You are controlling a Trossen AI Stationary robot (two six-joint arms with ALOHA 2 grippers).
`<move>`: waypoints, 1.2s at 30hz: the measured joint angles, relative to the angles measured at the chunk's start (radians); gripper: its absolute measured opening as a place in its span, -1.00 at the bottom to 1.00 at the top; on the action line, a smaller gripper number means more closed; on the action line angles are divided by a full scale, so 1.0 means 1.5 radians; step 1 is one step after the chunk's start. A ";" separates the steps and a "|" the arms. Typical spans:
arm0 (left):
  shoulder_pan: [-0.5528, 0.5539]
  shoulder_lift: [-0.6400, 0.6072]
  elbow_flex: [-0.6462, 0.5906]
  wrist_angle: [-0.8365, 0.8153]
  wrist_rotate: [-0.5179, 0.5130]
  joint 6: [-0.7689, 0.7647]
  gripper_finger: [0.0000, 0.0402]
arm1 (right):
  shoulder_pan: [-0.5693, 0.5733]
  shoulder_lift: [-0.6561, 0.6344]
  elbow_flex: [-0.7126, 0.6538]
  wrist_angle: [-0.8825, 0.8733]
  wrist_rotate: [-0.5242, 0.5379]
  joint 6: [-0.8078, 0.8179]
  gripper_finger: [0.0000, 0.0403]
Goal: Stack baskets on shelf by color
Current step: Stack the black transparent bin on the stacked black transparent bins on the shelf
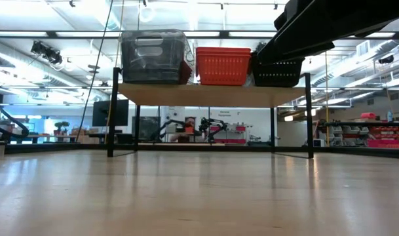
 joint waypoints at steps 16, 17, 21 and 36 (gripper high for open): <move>0.033 0.035 0.028 0.053 0.083 0.257 -0.94 | 0.003 0.000 0.000 0.005 0.000 0.008 -0.26; 0.036 0.035 0.037 0.049 0.082 0.262 -0.95 | 0.003 0.000 0.000 0.005 0.000 0.008 -0.26; 0.046 0.034 0.086 0.016 0.087 0.269 -0.96 | 0.003 0.000 0.000 0.005 0.000 0.008 -0.26; 0.055 0.019 0.413 -0.297 -0.055 0.418 -0.98 | 0.003 0.000 0.000 0.005 0.001 0.008 -0.26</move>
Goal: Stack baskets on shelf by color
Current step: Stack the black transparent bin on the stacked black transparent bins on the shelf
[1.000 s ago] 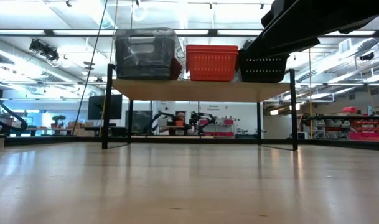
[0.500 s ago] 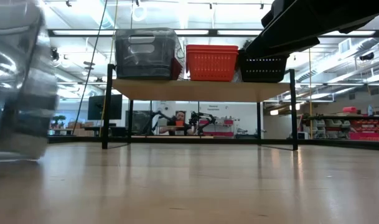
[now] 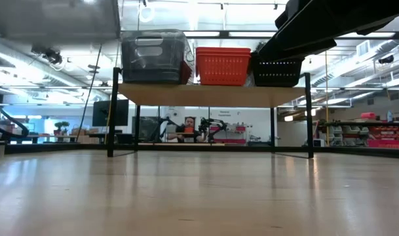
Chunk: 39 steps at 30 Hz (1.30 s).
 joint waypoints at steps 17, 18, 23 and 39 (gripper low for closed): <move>0.056 -0.018 0.063 -0.002 -0.077 0.201 -0.95 | 0.001 0.000 0.000 -0.001 0.000 0.022 -0.26; 0.059 -0.022 0.064 -0.002 -0.076 0.212 -0.95 | 0.001 0.000 0.000 -0.001 0.000 0.026 -0.26; 0.068 -0.052 0.064 -0.001 -0.087 0.257 -0.95 | 0.002 0.000 0.000 -0.002 0.000 0.034 -0.26; 0.087 -0.160 0.064 -0.002 -0.280 0.483 -0.95 | 0.006 0.000 0.000 -0.001 0.000 0.045 -0.26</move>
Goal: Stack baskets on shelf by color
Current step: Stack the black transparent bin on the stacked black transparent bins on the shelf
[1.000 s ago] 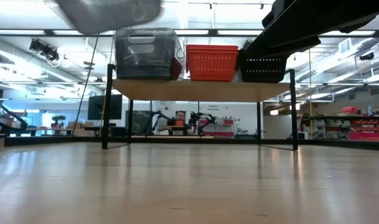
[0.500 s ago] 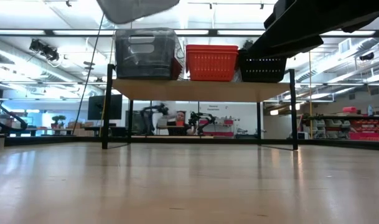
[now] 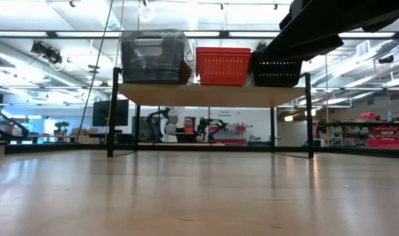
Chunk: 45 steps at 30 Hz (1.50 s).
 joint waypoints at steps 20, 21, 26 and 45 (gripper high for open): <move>0.192 -0.005 0.000 0.000 0.037 0.273 -0.95 | 0.009 0.000 0.000 0.000 0.000 0.002 -0.26; 0.203 -0.005 0.000 0.000 0.038 0.286 -0.95 | 0.010 0.000 0.000 0.000 0.000 0.002 -0.26; 0.259 -0.018 0.000 0.000 0.070 0.303 -0.95 | 0.017 0.000 0.000 0.000 0.000 0.004 -0.26; 0.337 -0.139 -0.255 0.000 0.154 0.304 -0.95 | 0.020 0.000 0.000 0.001 0.008 0.025 -0.26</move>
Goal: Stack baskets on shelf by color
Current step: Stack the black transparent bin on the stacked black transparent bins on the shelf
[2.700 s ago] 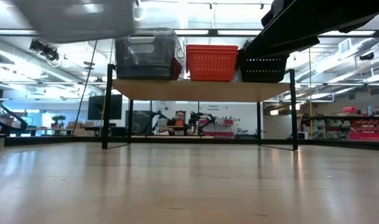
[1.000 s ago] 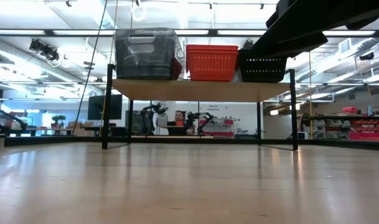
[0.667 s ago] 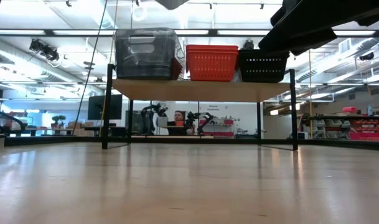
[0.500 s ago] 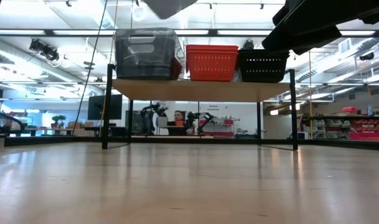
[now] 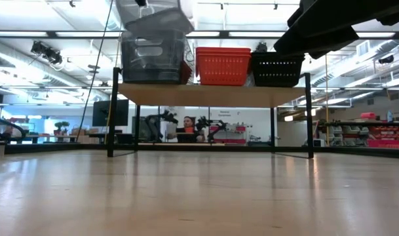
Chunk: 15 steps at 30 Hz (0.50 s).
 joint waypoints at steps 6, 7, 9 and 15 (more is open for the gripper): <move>0.012 -0.006 -0.030 0.001 -0.039 0.044 -0.95 | -0.001 0.000 0.000 0.005 0.000 0.000 -0.26; 0.017 -0.006 -0.033 0.001 -0.038 0.044 -0.95 | -0.001 0.000 0.000 0.006 0.000 0.000 -0.26; 0.027 -0.005 -0.035 0.001 -0.034 0.035 -0.95 | -0.001 0.000 0.000 0.006 0.000 0.000 -0.26; 0.037 -0.005 -0.075 0.006 0.007 0.012 -0.95 | -0.001 0.000 0.000 0.008 0.000 0.000 -0.26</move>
